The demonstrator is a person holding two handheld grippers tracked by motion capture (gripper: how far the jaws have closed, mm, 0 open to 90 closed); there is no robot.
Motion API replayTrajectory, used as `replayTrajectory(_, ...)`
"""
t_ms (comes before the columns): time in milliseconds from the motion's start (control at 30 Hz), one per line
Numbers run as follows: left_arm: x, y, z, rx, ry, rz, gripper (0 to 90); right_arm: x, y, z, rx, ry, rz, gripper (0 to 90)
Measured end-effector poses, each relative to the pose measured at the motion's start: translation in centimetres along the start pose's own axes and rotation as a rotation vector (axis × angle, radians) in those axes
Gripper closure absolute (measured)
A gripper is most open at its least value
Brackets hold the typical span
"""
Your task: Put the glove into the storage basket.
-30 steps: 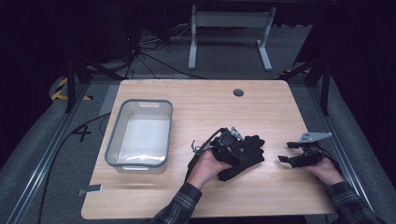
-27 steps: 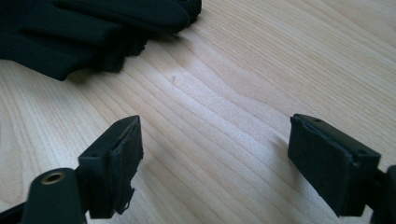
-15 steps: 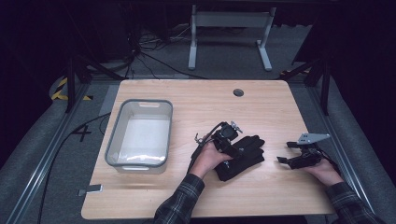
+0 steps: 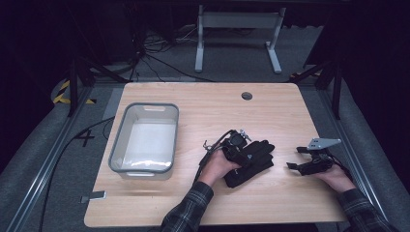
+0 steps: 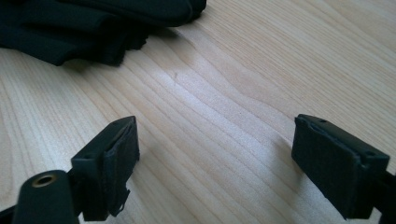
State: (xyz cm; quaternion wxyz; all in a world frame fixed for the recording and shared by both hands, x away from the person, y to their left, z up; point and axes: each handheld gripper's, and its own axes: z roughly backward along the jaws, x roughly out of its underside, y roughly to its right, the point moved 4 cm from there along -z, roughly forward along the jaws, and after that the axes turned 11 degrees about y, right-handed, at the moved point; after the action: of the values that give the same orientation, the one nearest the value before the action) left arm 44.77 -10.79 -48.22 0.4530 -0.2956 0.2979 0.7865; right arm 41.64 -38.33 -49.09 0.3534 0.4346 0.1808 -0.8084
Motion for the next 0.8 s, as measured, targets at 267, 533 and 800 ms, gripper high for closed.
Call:
replayTrajectory(267, 0.0, 0.5, 0.1, 0.061, -0.006, 0.004, 52.8, 0.0, 0.0, 0.0, 0.003, -0.001, 0.007, 16.0)
replayTrajectory(533, -0.4, 1.2, 0.3, 0.055, -0.036, -0.018, 69.7, 0.0, 0.0, 0.0, 0.003, -0.002, 0.007, 16.0)
replayTrajectory(800, -1.1, 1.8, 1.8, 0.032, -0.046, -0.002, 73.1, 0.0, 0.0, 0.0, 0.004, -0.002, 0.007, 16.0)
